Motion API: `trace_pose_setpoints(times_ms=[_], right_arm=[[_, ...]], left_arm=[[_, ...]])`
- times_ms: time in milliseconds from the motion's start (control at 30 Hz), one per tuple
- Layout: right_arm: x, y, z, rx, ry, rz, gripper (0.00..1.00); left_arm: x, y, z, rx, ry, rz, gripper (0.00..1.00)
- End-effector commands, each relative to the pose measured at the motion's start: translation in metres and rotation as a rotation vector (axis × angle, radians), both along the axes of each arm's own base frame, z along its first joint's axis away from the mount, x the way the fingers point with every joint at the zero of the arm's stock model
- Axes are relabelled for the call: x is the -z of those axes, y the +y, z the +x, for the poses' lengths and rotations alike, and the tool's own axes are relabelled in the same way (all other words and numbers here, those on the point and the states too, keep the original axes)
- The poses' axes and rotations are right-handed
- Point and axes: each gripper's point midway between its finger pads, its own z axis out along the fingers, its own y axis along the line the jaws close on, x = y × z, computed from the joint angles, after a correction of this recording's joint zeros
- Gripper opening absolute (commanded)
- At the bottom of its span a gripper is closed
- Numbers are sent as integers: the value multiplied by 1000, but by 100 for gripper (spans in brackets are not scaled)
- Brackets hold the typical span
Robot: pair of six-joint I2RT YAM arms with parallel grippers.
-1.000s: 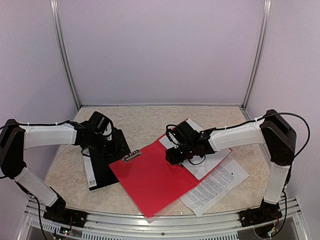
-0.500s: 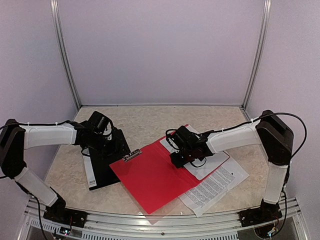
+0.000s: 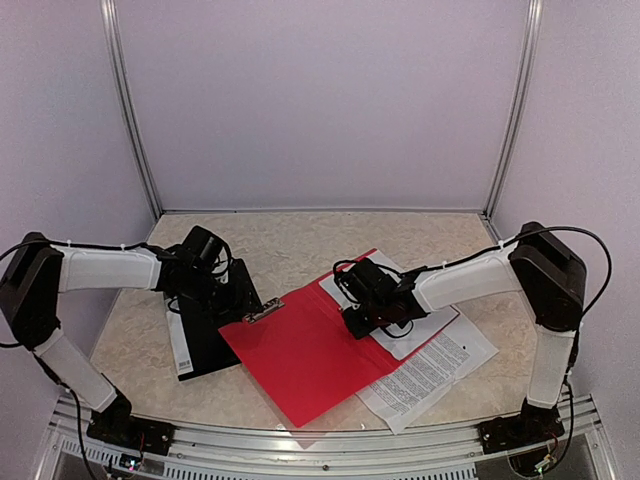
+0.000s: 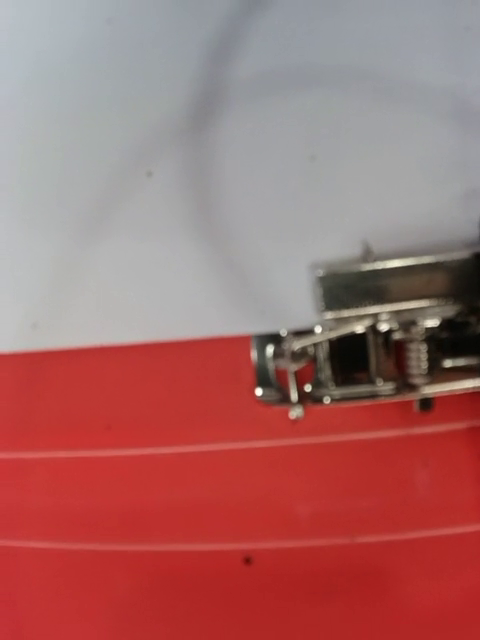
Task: Put the files into the folder
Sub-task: Open the spring clip on the folder at the center of the board.
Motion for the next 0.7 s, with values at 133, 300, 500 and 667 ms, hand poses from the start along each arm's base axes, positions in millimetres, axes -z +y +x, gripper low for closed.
trace_pose_setpoints(times_ms=[133,300,500,667], right_arm=[[43,-14,-22,-12,79,-90,25],[47,-16,-25,-9,87,-93,24],[49,-18,-28,-7,93,-92,23],[51,-19,-30,-4,95,-99,21]], left_arm=[[16,-7,8,-16,47,-28,52],[21,-4,8,-25,67,-34,45],[22,6,9,-45,82,-54,36],[18,15,12,-69,74,-60,34]])
